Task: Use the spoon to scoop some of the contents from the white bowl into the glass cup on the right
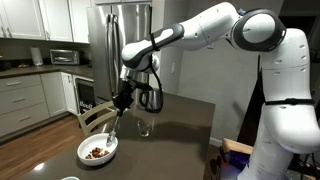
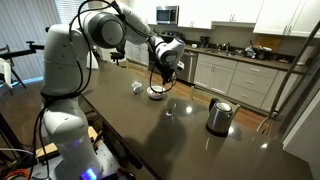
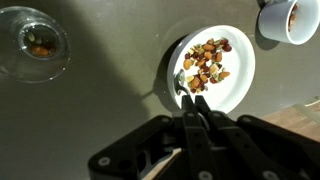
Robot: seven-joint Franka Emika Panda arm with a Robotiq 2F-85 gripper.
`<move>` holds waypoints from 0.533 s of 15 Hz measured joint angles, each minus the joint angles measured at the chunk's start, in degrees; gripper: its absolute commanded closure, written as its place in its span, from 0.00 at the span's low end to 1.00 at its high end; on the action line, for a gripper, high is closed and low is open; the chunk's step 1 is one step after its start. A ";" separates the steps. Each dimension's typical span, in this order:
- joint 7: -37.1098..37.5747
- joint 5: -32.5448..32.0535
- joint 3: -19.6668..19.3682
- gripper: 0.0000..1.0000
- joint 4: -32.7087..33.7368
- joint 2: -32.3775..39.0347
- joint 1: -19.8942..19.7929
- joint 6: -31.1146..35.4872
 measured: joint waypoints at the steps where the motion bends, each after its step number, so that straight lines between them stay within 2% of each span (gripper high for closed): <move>1: 0.20 -0.90 0.01 0.94 0.04 0.03 0.37 -0.16; 8: 1.15 -5.14 0.90 0.94 0.26 1.20 3.00 -1.20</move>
